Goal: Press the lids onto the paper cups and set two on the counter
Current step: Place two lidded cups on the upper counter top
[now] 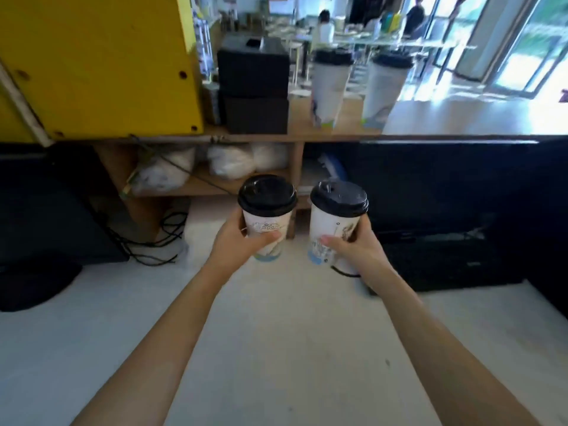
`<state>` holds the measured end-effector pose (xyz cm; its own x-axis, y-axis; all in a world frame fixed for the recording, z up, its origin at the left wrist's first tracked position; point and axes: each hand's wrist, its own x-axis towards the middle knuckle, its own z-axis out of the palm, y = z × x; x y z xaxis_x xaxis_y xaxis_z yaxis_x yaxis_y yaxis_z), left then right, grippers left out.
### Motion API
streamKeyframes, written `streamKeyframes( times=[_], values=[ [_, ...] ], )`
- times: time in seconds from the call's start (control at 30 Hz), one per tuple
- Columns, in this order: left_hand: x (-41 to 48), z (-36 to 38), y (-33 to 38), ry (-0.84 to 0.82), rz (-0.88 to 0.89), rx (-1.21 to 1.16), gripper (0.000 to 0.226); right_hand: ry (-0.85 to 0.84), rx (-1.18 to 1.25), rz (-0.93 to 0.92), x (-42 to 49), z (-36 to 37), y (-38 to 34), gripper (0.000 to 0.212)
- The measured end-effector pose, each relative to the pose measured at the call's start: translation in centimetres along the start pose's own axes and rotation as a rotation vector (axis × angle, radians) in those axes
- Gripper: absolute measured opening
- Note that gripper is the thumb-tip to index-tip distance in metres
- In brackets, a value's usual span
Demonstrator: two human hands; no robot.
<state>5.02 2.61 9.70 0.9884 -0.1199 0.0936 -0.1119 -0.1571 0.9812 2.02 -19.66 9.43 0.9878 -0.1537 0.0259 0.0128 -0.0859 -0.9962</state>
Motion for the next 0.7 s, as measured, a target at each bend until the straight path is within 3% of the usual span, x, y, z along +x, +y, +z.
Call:
streamKeyframes(
  times=[0.17,0.4,0.5,0.7],
  values=[
    [2.6,4.1,8.5,-0.097,0.108,-0.016,0.059,0.075,0.006,-0.108,0.3,-6.8,-7.4,0.062],
    [6.1,11.7,18.1,-0.224,0.256,-0.016,0.048,0.118,-0.031,-0.215,2.0,-16.5,-15.2,0.061],
    [7.9,15.5,21.5,-0.238,0.276,-0.009,0.036,0.134,-0.080,-0.245,3.8,-20.4,-17.6,0.061],
    [13.2,22.5,26.4,-0.268,0.287,-0.041,0.036,0.175,-0.090,-0.305,9.3,-27.3,-21.7,0.064]
  ],
)
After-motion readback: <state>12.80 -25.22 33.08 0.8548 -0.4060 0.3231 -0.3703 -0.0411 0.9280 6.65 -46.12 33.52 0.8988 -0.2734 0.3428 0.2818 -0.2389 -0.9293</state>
